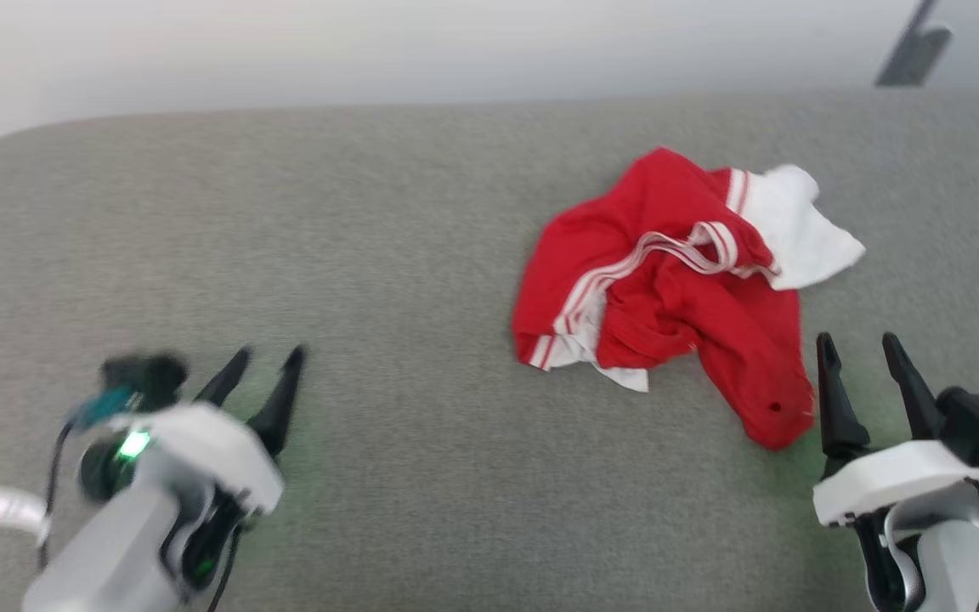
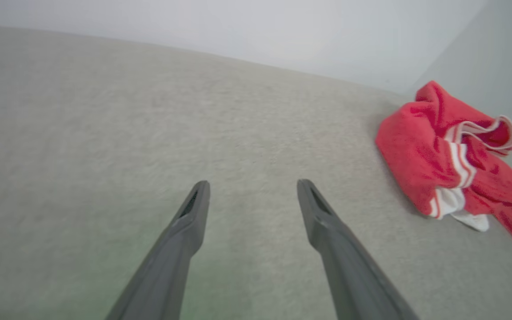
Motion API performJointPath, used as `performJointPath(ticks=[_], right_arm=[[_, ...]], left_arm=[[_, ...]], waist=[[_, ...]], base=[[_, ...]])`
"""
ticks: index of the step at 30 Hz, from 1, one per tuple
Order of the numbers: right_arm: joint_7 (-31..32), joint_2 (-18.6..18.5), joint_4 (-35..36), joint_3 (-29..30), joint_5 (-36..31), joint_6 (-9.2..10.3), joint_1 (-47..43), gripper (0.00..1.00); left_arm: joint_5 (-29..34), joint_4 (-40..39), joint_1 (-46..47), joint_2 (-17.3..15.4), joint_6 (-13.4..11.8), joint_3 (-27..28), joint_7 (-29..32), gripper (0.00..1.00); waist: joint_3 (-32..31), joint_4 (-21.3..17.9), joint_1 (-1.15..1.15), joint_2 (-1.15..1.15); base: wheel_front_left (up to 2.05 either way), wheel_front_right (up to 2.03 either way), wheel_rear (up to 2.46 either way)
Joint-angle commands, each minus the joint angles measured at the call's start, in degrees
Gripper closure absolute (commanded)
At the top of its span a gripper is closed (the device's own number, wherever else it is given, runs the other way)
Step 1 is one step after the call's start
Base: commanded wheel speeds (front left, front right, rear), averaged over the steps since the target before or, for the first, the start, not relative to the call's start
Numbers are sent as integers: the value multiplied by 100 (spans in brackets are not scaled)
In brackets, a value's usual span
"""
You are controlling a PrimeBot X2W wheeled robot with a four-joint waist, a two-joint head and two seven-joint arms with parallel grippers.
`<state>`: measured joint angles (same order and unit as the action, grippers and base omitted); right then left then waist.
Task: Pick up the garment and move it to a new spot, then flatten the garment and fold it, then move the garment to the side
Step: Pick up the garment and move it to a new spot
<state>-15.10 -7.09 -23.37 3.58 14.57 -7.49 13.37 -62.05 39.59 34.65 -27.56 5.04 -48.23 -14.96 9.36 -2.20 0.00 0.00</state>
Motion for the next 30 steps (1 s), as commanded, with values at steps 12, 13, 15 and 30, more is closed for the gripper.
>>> performJointPath(ticks=[12,13,15,30], right_arm=[[-5,-189,15,131,2,0,-414,0],[-5,-196,25,130,-3,0,-410,0],[-5,-203,66,130,-15,0,-399,0],[-5,-148,512,145,-16,0,-470,0]], left_arm=[[2438,-1117,-2550,547,-120,3210,-31,0],[2651,-1234,-2672,601,-109,3409,-32,0],[3057,-1477,-2895,724,-98,3773,-32,0],[4880,-2909,-3710,1669,230,5306,-31,0]], waist=[[-592,474,0,0],[-608,466,0,0],[-634,451,0,0],[-653,299,0,0]], base=[[0,0,0],[0,0,0],[0,0,0],[0,0,0]])
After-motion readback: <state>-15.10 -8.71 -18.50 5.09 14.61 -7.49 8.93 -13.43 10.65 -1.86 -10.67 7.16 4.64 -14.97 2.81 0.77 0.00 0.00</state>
